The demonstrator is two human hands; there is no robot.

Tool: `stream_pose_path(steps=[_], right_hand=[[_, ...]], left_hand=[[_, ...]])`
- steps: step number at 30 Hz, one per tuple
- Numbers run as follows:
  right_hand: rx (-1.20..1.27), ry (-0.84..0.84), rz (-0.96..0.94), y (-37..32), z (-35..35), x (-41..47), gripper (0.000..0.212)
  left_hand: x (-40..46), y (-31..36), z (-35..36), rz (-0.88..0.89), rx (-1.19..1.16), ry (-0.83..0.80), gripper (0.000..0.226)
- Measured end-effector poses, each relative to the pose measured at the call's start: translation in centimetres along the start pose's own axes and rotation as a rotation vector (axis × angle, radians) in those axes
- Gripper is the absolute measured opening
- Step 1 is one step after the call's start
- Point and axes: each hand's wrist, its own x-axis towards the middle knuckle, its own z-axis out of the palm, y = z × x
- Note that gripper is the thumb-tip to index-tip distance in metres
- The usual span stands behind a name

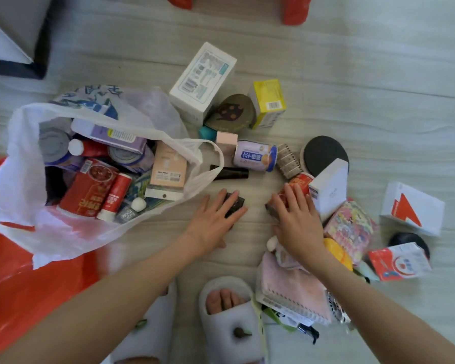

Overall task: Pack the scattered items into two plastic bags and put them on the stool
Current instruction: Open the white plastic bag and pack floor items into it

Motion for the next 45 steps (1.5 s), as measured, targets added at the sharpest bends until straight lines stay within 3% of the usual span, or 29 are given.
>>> stream_pose_path(steps=[4, 11, 16, 19, 22, 25, 29, 33, 37, 40, 45], right_hand=[[-0.181, -0.104, -0.088, 1.3, -1.0, 2.0, 0.076], [-0.423, -0.194, -0.379, 2.2, -3.1, 3.7, 0.059], [-0.318, -0.134, -0.498, 2.6, -3.6, 4.6, 0.057], [-0.131, -0.013, -0.438, 1.6, -4.0, 3.9, 0.065], [0.189, 0.059, -0.320, -1.5, -6.3, 2.7, 0.070], [0.606, -0.110, -0.147, -5.7, -9.6, 1.9, 0.066], [1.292, -0.526, 0.101, -11.2, -11.8, 2.2, 0.023], [1.514, -0.741, 0.279, -15.3, -10.8, 3.4, 0.025], [1.852, -0.906, 0.576, -18.1, -9.2, 5.0, 0.046], [2.069, -1.005, 0.690, -19.3, -9.4, 6.1, 0.041], [2.181, -0.944, 0.839, -20.2, -10.3, 8.1, 0.034]], left_hand=[[0.6, -0.1, 0.2, 0.005, 0.043, 0.110, 0.093], [-0.7, -0.4, 1.7, -0.074, -0.157, 0.208, 0.033], [-2.3, -1.0, 1.4, -0.157, -0.426, 0.164, 0.040], [-3.8, -1.3, -0.2, -0.208, -0.778, 0.373, 0.037], [-6.4, -2.0, -2.0, -0.370, -0.987, 0.581, 0.037], [-8.5, -3.7, -1.7, -0.599, -1.244, 0.761, 0.031], [-10.3, -6.6, -0.6, -0.902, -1.681, 0.834, 0.017], [-11.0, -8.5, -0.5, -0.972, -1.743, 0.753, 0.022], [-10.7, -10.2, -1.0, -0.898, -1.540, 0.757, 0.032], [-9.9, -11.0, -1.4, -0.894, -1.523, 0.808, 0.038], [-8.7, -12.0, -1.3, -0.858, -1.680, 0.838, 0.030]])
